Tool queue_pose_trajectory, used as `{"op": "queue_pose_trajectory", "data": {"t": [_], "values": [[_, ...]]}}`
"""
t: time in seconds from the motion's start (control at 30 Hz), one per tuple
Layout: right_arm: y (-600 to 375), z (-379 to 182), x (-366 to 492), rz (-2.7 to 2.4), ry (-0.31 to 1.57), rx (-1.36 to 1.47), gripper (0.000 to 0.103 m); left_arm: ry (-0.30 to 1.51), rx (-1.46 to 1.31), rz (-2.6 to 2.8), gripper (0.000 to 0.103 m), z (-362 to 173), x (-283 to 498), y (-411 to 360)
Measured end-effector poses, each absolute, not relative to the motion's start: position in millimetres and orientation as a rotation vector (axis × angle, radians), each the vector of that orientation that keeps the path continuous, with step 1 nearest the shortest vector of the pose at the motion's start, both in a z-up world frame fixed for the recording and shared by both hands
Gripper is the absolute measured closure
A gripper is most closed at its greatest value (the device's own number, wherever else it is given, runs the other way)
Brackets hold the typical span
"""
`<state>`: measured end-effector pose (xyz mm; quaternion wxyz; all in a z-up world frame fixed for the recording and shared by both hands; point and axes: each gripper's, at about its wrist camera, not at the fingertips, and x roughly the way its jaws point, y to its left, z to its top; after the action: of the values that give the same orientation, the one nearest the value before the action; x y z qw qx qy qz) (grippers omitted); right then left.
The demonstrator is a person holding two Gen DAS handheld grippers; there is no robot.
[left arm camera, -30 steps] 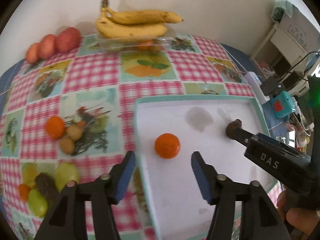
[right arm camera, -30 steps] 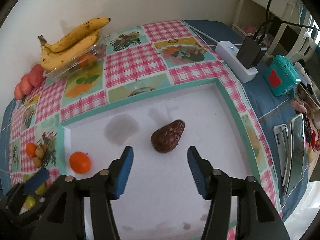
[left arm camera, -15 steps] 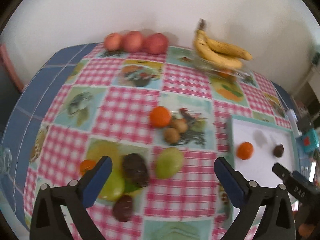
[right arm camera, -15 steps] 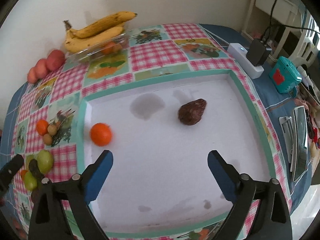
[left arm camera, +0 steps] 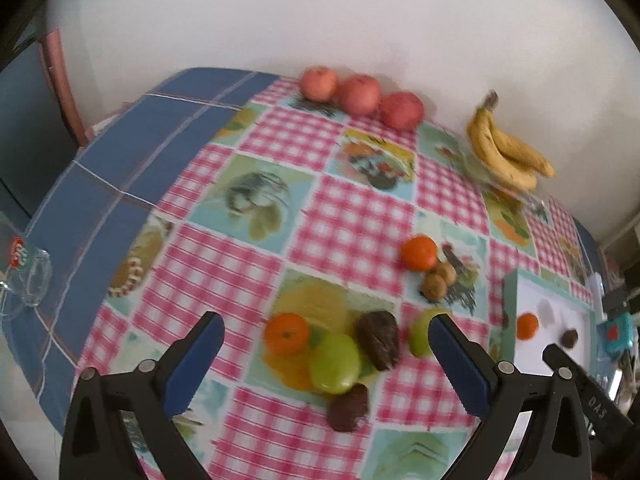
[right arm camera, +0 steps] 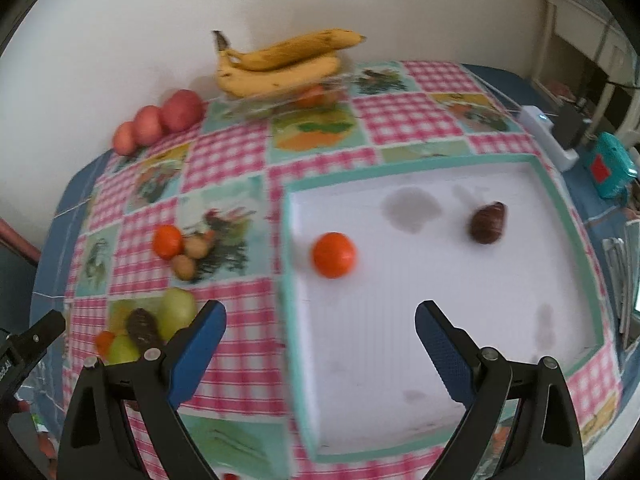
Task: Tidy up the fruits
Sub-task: 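Grasp a green pear with the right tool while the left tool grasps another tangerine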
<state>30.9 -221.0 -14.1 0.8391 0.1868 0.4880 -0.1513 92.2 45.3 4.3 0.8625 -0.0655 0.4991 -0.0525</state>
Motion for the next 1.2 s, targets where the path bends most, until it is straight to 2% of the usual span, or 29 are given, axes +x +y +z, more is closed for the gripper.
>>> {"op": "queue_pose_trajectory", "data": {"t": [0.23,0.3,0.37,0.43,0.5,0.57,0.63,0.7,0.73,0.87,0.97,1.07,1.13,1.2], "values": [[-182.5,-15.3,56.0,-0.221,1.022,0.393,0.007,0.998,-0.203,-0.017,0.002,14.0,100.6,85.5],[-174.0,-14.6,61.6,-0.203,1.013,0.392,0.007,0.993,-0.232,-0.006,0.005,14.5,103.0,95.5],[-164.6,-14.5,68.4,-0.184,1.007,0.391,0.008,1.005,-0.252,-0.004,0.012,12.4,105.4,102.2],[-155.9,-16.3,75.4,-0.164,1.008,0.393,0.009,1.026,-0.256,-0.007,0.014,7.4,108.4,104.0],[-149.2,-18.7,80.7,-0.144,1.011,0.393,0.017,1.054,-0.271,-0.019,0.014,0.1,111.7,103.8],[-143.5,-23.4,85.7,-0.134,1.025,0.389,0.021,1.1,-0.28,-0.019,0.022,-12.6,116.6,102.8],[-138.8,-29.7,90.6,-0.127,1.042,0.387,0.025,1.139,-0.284,-0.024,0.022,-23.7,119.5,99.3],[-136.2,-37.1,94.2,-0.126,1.062,0.388,0.034,1.174,-0.295,-0.035,0.026,-34.0,122.4,96.3],[-135.1,-42.0,96.5,-0.125,1.076,0.39,0.035,1.193,-0.292,-0.035,0.029,-39.2,123.8,94.1],[-134.1,-55.3,100.7,-0.124,1.109,0.412,0.043,1.245,-0.285,-0.047,0.033,-55.8,127.6,87.2],[-130.7,-60.9,103.3,-0.117,1.126,0.414,0.045,1.279,-0.286,-0.053,0.036,-66.9,129.9,83.5],[-127.6,-64.9,105.8,-0.113,1.138,0.415,0.052,1.306,-0.29,-0.06,0.047,-74.5,130.7,80.5],[-126.9,-67.5,107.0,-0.113,1.146,0.42,0.053,1.315,-0.302,-0.075,0.049,-76.7,130.4,79.1],[-125.8,-69.9,107.5,-0.116,1.152,0.422,0.058,1.316,-0.301,-0.085,0.054,-76.4,130.5,77.2]]}}
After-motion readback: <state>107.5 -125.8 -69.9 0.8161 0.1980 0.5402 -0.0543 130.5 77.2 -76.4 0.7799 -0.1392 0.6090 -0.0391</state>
